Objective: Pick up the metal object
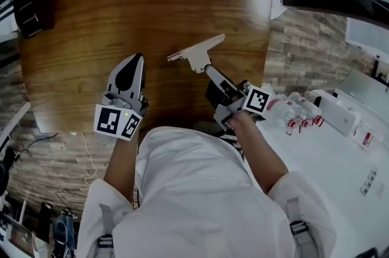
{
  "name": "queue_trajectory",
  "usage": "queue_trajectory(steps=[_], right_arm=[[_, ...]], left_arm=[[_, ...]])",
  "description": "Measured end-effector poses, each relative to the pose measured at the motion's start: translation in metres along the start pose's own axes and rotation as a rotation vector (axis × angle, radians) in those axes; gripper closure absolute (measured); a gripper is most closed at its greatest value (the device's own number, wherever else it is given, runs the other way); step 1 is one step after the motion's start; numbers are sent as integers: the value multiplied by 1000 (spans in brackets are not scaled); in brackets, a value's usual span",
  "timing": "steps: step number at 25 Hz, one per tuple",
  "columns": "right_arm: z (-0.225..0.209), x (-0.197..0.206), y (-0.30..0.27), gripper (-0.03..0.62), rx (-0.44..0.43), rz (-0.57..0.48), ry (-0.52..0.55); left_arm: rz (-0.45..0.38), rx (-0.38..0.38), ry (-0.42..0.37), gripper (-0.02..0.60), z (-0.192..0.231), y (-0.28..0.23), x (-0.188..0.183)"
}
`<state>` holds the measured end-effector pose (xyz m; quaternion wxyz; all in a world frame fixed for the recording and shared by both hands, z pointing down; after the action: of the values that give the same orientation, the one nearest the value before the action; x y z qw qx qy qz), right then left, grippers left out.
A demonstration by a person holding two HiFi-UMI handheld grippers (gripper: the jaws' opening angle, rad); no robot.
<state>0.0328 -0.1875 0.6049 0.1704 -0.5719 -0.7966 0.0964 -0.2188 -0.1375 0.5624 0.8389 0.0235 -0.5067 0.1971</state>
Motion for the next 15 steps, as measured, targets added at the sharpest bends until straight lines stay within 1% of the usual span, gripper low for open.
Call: queue_trajectory(steps=[3, 8, 11, 15], right_arm=[[29, -4, 12, 566, -74, -52, 47], [72, -4, 36, 566, -204, -130, 131], [93, 2, 64, 566, -283, -159, 172], [116, 24, 106, 566, -343, -184, 218]], left_arm=[[-28, 1, -23, 571, -14, 13, -17], [-75, -14, -37, 571, -41, 39, -37], [-91, 1, -57, 571, -77, 57, -46], [-113, 39, -97, 571, -132, 87, -59]])
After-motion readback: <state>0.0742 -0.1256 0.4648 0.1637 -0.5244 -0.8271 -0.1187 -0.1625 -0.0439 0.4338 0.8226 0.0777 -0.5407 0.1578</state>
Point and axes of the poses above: the fingertips, and each gripper's own axes: y backward along the fingers, z to its left, x out of its underside, the point moved 5 cm from there along y, backward along the fingers, and after that the axes turned 7 degrees about x, right-handed, at the moved point
